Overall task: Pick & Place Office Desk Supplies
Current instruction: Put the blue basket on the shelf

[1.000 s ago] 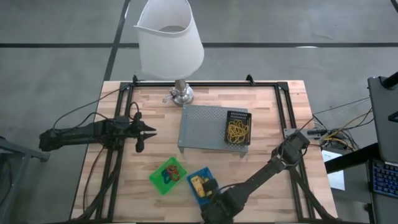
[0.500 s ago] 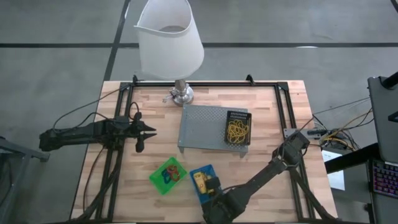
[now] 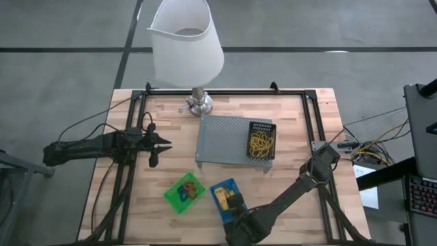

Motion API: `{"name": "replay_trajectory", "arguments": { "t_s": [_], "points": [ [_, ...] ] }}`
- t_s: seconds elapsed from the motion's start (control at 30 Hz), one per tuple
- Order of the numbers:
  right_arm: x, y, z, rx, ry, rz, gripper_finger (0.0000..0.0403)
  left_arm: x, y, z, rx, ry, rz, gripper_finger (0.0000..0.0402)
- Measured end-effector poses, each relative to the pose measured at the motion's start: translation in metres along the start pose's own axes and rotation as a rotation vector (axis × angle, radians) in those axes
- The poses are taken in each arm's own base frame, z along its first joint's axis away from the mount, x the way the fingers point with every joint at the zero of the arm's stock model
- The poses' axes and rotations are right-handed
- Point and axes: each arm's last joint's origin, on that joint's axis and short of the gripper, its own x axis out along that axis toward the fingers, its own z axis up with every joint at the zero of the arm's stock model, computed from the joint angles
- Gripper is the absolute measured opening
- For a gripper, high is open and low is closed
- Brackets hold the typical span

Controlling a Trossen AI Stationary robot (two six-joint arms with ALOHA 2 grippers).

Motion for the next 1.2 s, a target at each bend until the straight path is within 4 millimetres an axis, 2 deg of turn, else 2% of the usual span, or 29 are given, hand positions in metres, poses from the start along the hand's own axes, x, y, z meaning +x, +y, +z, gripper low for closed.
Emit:
{"name": "replay_trajectory", "arguments": {
  "t_s": [0.4, 0.67, 0.93, 1.2],
  "points": [
    [-0.009, -0.004, 0.000, -0.109, -0.007, -0.129, 0.0011, 0.000, 0.000, 0.000, 0.000, 0.000, 0.000, 0.0106],
    [-0.014, -0.005, 0.003, -0.115, -0.032, -0.201, 0.0011, 0.000, 0.000, 0.000, 0.000, 0.000, 0.000, 0.0106],
    [-0.045, -0.014, 0.012, -0.105, -0.052, -0.200, 0.0011, 0.000, 0.000, 0.000, 0.000, 0.000, 0.000, 0.0106],
    [-0.077, -0.043, 0.019, -0.082, -0.046, -0.203, 0.0011, 0.000, 0.000, 0.000, 0.000, 0.000, 0.000, 0.0106]
  ]
}}
